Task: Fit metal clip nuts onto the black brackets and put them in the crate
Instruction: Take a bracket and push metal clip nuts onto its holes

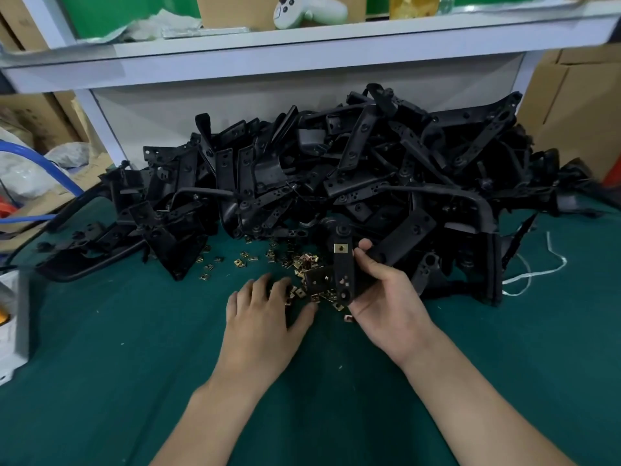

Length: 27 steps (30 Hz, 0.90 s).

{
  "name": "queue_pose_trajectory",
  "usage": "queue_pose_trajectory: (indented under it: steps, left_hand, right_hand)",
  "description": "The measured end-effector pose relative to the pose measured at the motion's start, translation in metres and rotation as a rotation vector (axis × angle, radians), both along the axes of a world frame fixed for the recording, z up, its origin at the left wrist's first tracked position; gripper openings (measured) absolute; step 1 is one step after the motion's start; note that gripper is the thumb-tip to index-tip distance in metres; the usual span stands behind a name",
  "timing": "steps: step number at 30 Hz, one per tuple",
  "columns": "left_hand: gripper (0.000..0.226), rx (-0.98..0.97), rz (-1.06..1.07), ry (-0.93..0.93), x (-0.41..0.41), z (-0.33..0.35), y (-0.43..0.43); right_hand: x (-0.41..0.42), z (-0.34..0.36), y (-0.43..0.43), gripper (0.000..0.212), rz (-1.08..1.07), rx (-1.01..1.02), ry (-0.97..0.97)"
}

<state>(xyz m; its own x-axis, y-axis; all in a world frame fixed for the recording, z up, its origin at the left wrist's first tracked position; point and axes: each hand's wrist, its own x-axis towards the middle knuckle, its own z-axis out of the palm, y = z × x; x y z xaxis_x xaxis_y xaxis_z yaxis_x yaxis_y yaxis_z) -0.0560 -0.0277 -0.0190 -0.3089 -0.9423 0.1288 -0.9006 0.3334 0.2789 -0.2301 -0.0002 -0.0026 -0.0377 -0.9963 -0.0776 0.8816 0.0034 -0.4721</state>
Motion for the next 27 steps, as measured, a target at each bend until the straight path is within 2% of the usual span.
queue_pose_trajectory:
  steps: [3,5,12,17,21,24,25,27]
  left_hand:
    - [0.038,-0.081,-0.02,0.016,0.0,0.002,-0.004]
    - [0.032,-0.108,-0.027,0.015,0.0,0.004,-0.007]
    - [0.027,-0.132,-0.087,0.103,0.002,0.004,-0.011]
    - [0.03,-0.121,-0.018,0.225,0.002,0.002,-0.019]
    - [0.029,-0.121,-0.06,0.214,0.006,0.0,-0.02]
    - [0.025,-0.204,-0.114,0.17,0.007,0.001,-0.022]
    - [0.024,-0.248,-0.112,0.21,0.007,0.003,-0.021]
    - [0.022,-0.275,-0.054,0.472,0.006,0.009,-0.017]
  right_hand:
    - [0.001,0.001,0.0,0.013,0.017,0.001,0.018]
    - [0.001,0.001,0.0,0.014,0.018,0.011,0.033]
    - [0.002,0.0,-0.001,0.015,0.011,0.029,0.081]
    - [0.002,-0.002,-0.001,0.016,0.012,0.031,0.098]
    - [0.002,-0.002,-0.001,0.016,-0.002,0.042,0.103]
    - [0.002,-0.002,-0.001,0.016,-0.006,0.045,0.105]
    - [0.002,-0.002,-0.001,0.015,-0.005,0.046,0.111]
    - [0.001,-0.002,-0.001,0.015,0.002,0.046,0.124]
